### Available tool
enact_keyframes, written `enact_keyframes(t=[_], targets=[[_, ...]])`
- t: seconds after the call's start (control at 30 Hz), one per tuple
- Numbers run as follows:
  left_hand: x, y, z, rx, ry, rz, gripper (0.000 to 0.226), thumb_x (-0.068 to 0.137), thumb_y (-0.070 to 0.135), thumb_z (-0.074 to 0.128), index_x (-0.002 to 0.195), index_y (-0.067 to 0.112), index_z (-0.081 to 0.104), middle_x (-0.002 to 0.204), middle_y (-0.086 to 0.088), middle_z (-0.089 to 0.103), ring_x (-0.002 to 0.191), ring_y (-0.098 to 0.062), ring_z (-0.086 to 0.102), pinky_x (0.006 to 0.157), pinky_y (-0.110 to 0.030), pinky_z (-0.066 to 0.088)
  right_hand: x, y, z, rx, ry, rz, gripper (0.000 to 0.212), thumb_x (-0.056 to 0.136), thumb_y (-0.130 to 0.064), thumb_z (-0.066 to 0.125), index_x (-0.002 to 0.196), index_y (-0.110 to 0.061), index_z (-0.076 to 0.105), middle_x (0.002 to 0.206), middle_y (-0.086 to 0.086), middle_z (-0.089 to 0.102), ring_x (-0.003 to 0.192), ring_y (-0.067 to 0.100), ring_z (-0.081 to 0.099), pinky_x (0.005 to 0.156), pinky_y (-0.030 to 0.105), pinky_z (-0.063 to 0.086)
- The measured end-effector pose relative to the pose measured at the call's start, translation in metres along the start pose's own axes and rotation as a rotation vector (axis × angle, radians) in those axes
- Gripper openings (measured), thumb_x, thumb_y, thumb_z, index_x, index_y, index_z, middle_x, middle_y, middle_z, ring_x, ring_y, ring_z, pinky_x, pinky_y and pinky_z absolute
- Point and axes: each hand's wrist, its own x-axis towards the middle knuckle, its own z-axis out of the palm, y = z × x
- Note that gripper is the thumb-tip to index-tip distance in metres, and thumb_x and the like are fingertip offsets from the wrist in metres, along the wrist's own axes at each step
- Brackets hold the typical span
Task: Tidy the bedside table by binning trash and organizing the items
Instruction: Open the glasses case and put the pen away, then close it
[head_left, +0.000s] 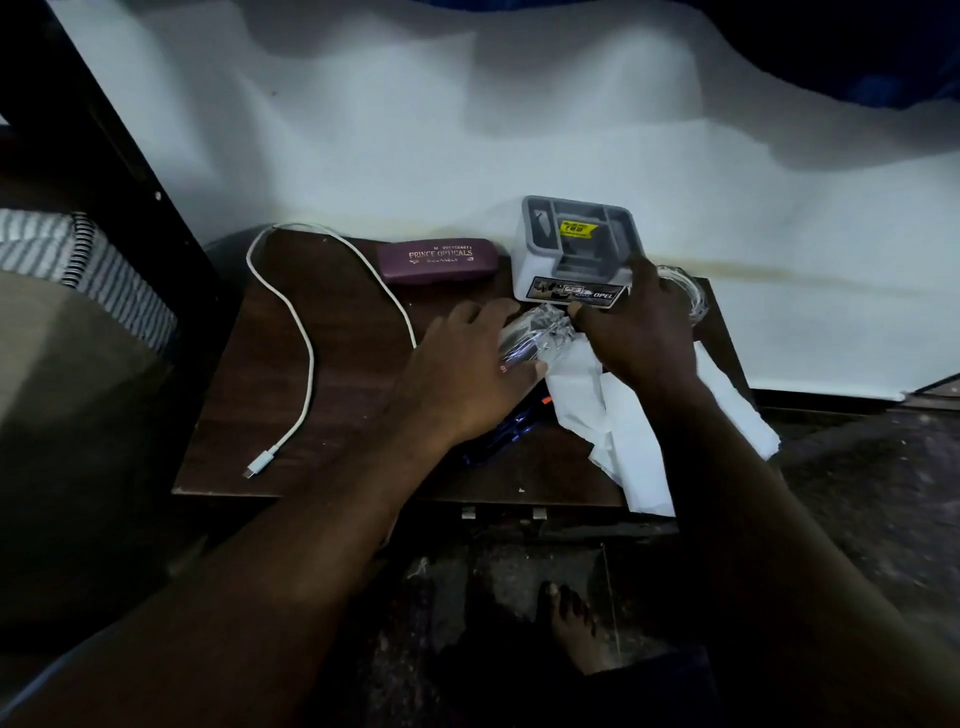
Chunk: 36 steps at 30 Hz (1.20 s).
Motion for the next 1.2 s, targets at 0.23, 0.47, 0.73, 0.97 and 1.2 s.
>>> enact_keyframes(t=[0.23,0.47,0.73,0.97,1.2], targets=[[0.019,-0.006,-0.007,-0.093,0.136,-0.075,0.048,0.097,0.046,0.058,0.136,0.020,0.059,0.130,-0.009,0.062,0.119,-0.031,0.058,0.099,-0.043,0.049,-0.020,-0.034,0.010,-0.072,0.124,-0.256,0.058,0.085,-0.040,0.072,0.135,-0.016,0.056,0.136,0.012,0.056,0.119,0.037,0.059,0.091,0.045,0.054],[0.042,-0.025,-0.021,0.207,0.182,-0.145,0.055,0.089,0.026,0.064,0.143,0.019,0.053,0.146,-0.015,0.049,0.134,-0.043,0.042,0.104,-0.056,0.046,-0.025,-0.034,0.016,-0.036,0.096,-0.347,0.038,0.083,-0.037,0.072,0.115,-0.018,0.068,0.123,0.006,0.059,0.111,0.032,0.061,0.087,0.038,0.053],[0.074,-0.051,-0.014,0.463,0.092,-0.161,0.065,0.094,0.033,0.062,0.153,0.025,0.037,0.163,-0.015,0.030,0.152,-0.038,0.023,0.120,-0.063,0.018,-0.023,-0.032,0.017,-0.022,0.059,-0.358,0.030,0.083,-0.036,0.074,0.108,-0.018,0.070,0.116,0.006,0.062,0.108,0.032,0.062,0.088,0.041,0.053],[0.074,-0.052,-0.008,0.491,0.154,-0.137,0.059,0.084,0.036,0.070,0.139,0.025,0.051,0.132,-0.017,0.053,0.126,-0.041,0.051,0.111,-0.056,0.031,-0.023,-0.033,0.022,-0.006,-0.011,-0.362,0.031,0.081,-0.035,0.075,0.108,-0.018,0.070,0.115,0.005,0.064,0.109,0.032,0.061,0.092,0.046,0.052],[0.074,-0.026,-0.027,0.012,0.217,-0.177,0.064,0.066,0.051,0.067,0.125,0.027,0.062,0.111,-0.006,0.067,0.103,-0.029,0.066,0.091,-0.040,0.054,-0.024,-0.035,0.016,0.002,-0.040,-0.368,0.035,0.084,-0.037,0.076,0.112,-0.019,0.069,0.118,0.005,0.065,0.112,0.030,0.060,0.095,0.045,0.052]])
